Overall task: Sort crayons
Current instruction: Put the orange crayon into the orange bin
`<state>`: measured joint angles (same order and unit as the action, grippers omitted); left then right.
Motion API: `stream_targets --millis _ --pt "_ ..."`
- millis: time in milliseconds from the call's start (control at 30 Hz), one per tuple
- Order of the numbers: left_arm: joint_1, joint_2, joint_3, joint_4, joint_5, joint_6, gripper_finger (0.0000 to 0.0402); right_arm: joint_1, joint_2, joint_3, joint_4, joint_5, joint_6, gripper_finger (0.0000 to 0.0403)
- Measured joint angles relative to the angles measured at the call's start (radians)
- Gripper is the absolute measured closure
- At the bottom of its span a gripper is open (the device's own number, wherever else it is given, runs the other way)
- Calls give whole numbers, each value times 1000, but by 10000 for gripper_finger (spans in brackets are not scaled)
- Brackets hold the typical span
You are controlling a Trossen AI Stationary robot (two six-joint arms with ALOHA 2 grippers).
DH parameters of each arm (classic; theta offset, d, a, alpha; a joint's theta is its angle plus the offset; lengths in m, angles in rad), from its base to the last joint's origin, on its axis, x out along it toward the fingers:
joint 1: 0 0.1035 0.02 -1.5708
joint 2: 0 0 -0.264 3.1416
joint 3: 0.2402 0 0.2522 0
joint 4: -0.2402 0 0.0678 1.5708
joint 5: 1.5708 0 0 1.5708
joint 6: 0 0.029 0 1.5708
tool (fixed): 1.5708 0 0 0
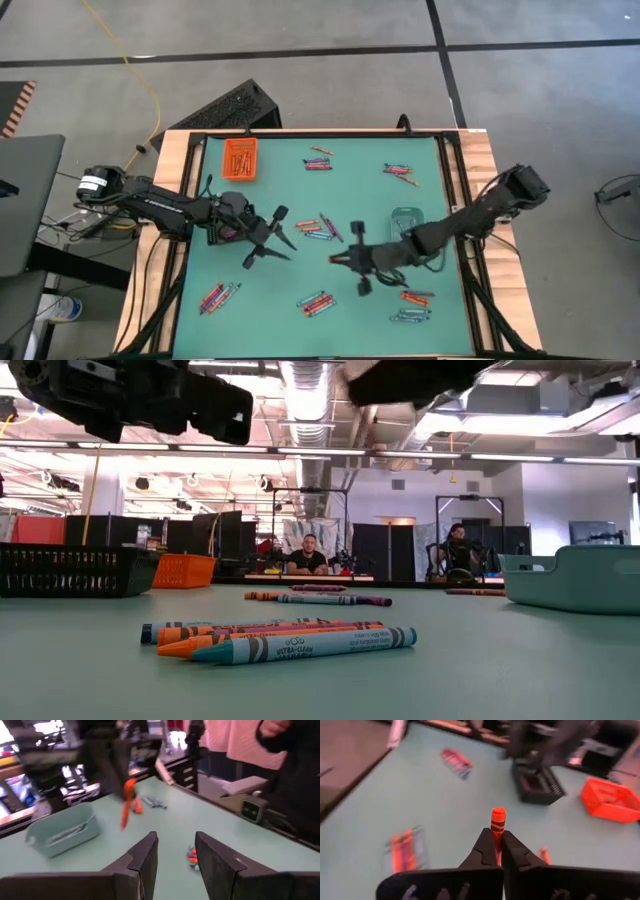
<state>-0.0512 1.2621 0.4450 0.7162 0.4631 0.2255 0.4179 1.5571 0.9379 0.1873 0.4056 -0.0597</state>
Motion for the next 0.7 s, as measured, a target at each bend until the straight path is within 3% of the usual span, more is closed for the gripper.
stream_targets --millis 367,533,700 --pt "0 0 0 0 -48 8 280 -135 202 2 596 -264 -99 401" --pt "1 0 -1 -1 -78 10 280 -161 258 2 751 -284 -90 401" --pt "1 0 -1 0 -78 10 280 -189 283 2 791 -308 -64 401"
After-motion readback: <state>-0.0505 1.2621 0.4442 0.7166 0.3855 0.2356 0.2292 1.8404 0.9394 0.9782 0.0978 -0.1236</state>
